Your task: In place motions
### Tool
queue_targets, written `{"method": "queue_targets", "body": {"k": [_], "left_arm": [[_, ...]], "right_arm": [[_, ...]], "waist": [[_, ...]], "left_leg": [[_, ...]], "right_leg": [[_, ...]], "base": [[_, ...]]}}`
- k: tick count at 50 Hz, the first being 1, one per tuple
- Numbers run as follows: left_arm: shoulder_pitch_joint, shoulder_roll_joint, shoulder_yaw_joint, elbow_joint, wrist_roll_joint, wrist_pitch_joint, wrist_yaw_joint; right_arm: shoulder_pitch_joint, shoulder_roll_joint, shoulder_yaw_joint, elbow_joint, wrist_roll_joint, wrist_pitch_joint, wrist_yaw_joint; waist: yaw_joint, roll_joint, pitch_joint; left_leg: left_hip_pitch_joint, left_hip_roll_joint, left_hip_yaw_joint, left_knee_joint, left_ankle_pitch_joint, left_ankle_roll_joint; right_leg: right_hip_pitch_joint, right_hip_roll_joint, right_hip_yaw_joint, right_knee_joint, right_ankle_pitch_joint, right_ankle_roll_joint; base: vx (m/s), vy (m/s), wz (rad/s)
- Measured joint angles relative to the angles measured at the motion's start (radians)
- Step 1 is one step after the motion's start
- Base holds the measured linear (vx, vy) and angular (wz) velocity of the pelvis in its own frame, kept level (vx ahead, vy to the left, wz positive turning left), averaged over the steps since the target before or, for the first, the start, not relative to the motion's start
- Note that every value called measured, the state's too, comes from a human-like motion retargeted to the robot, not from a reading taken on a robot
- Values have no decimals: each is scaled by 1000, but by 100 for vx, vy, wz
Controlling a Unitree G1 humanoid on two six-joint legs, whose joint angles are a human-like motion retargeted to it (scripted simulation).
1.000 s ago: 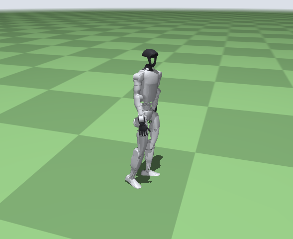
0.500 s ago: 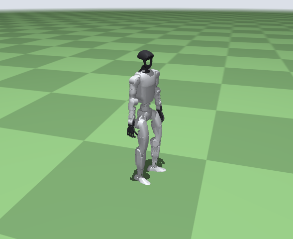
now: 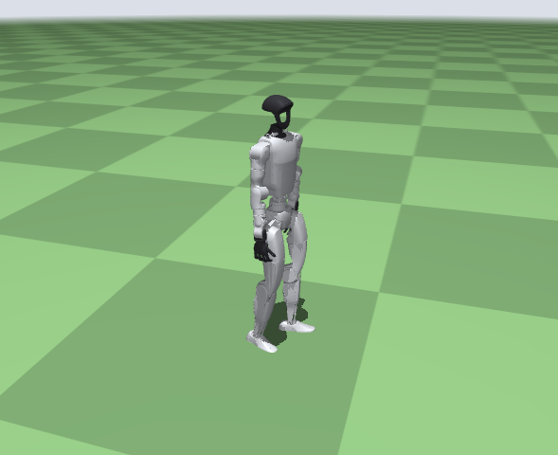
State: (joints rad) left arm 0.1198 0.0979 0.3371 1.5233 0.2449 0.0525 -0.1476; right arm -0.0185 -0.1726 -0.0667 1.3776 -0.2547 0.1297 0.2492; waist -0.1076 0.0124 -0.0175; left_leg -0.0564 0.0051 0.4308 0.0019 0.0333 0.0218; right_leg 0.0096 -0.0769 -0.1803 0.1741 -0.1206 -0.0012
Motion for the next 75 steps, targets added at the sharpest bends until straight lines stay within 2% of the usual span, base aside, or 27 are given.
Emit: {"method": "queue_targets", "body": {"k": [5,10,12,14,17,20,22,25,28,31,35,42,55,75], "left_arm": [[-25,8,-2,-45,-18,-13,-14],[-63,25,-9,-32,-29,-12,-8],[-73,36,-14,-24,-25,-7,-13],[-79,48,-19,-19,-16,-5,-16],[-81,59,-26,-19,-6,-9,-3],[-74,59,-24,-22,-12,-18,10],[-66,60,-12,-20,-20,-26,9],[-55,64,16,-9,-17,-28,2],[-62,43,23,16,-37,-30,24],[-44,35,33,34,-60,-39,-4],[-23,24,28,46,13,-10,-30],[-32,10,-16,64,58,-2,-4],[-57,5,-35,23,44,-28,-3],[-73,-2,-30,96,35,-33,22]], "right_arm": [[-10,16,37,-41,-9,-33,-28],[-35,29,58,-77,-3,-54,-42],[-43,31,66,-86,9,-69,-40],[-44,33,67,-92,17,-84,-35],[-34,31,61,-90,25,-98,-24],[-14,21,53,-66,23,-102,-21],[-2,14,51,-33,13,-99,-26],[4,5,44,41,-9,-85,-29],[0,-3,24,89,-31,-71,-30],[8,-11,39,105,-48,-72,-51],[23,-9,37,107,-62,-74,-63],[22,5,36,99,-33,-79,-56],[-1,23,92,81,-68,-85,-23],[5,21,119,98,-83,-84,14]], "waist": [[13,11,4],[26,42,0],[18,51,-8],[4,60,-11],[-8,55,-10],[-16,32,-13],[-19,7,-21],[5,-29,-50],[5,-29,-55],[-33,-20,-83],[-55,-7,-126],[-68,8,-144],[-72,16,-155],[-68,15,-140]], "left_leg": [[27,4,-6,-8,-26,17],[20,39,11,-14,-38,22],[12,48,16,-17,-41,23],[6,57,7,-16,-43,24],[14,53,-7,-15,-46,24],[38,25,-20,-14,-56,26],[61,-4,-24,-15,-65,28],[77,-35,-5,-15,-70,28],[80,-33,-21,-8,-68,27],[75,-31,-39,-8,-71,24],[60,-26,-47,-17,-68,15],[56,-15,-51,-18,-67,8],[44,-5,-60,-16,-67,-1],[33,-8,-58,-14,-68,1]], "right_leg": [[-45,-14,-23,166,-4,30],[-187,-23,1,436,112,87],[-223,-6,12,489,155,79],[-245,14,25,510,136,79],[-235,49,73,420,69,95],[-184,55,122,212,31,95],[-144,58,137,85,81,29],[-95,39,119,19,93,36],[-59,20,67,-43,128,35],[-42,39,63,-84,132,23],[-52,47,62,-98,128,19],[-54,60,57,-105,125,13],[-63,69,55,-105,120,12],[-77,60,53,-95,129,23]], "base": [[30,-19,-1],[14,-16,-25],[8,-15,-11],[6,-16,15],[4,-13,28],[6,-8,37],[11,-1,13],[6,1,-4],[-7,2,30],[-5,2,26],[-2,2,6],[-6,3,3],[-1,1,-1],[0,0,0]]}}
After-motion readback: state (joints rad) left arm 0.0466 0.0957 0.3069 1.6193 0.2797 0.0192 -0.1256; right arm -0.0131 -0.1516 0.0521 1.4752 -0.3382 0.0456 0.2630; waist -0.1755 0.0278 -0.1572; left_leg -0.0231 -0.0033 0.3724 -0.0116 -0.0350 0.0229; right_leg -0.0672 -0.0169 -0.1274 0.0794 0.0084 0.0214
